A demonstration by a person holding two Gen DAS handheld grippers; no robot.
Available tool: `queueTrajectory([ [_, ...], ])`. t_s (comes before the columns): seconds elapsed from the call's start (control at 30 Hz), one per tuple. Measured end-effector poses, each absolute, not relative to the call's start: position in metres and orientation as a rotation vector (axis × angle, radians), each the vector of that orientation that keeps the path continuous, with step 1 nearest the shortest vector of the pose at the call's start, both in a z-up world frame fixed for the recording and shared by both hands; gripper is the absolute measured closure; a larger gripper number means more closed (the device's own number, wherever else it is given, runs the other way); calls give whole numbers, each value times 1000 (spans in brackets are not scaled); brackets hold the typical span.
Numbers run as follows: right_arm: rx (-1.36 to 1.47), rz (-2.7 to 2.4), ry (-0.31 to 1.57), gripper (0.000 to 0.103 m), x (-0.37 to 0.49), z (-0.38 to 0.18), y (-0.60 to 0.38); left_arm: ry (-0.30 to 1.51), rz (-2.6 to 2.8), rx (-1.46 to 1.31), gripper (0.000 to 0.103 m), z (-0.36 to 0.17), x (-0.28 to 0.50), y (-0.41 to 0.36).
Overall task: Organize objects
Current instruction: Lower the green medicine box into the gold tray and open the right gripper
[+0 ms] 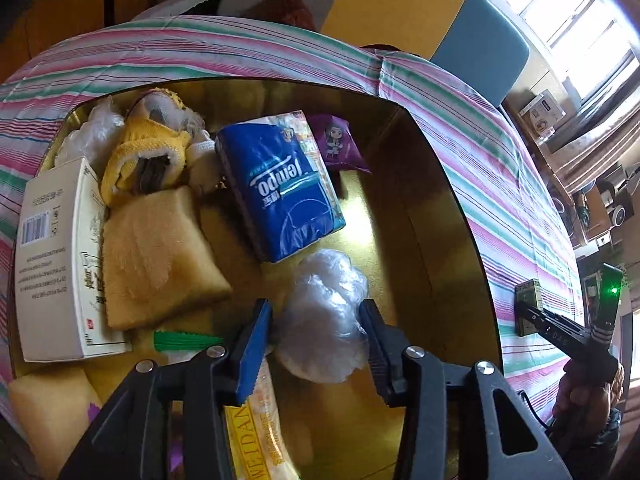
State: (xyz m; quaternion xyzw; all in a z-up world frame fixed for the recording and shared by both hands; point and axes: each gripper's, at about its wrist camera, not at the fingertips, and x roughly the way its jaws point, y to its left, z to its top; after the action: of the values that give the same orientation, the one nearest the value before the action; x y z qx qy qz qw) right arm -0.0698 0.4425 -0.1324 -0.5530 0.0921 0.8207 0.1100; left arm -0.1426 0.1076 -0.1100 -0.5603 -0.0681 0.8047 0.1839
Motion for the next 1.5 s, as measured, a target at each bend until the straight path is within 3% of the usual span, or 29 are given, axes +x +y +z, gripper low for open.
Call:
queueTrajectory([
  [0.33,-1601,2421,258,73,-72,-130,442,-60,2446,-1319,58,-57,-92,67],
  [0.43,-1562,2481,307,73,-66,-105,430,-65,2477,-1288,58,-51,-83,49],
  [0.63,-1506,2818,199,73,-50,-27,325,-169,2477,-1305,58,-54,-73,23],
  [0.73,-1563,2942,78,73,-50,-13,260,-193,2472,-1295,58,-51,-69,20],
  [1.13,-1908,2808,-126,73,-81,-86,176,-212,2522,-1239,58,-45,-55,-6],
  [1.5,-1959,2739,-120,72,-88,-115,173,-227,2529,-1264,57,-52,-55,-15],
])
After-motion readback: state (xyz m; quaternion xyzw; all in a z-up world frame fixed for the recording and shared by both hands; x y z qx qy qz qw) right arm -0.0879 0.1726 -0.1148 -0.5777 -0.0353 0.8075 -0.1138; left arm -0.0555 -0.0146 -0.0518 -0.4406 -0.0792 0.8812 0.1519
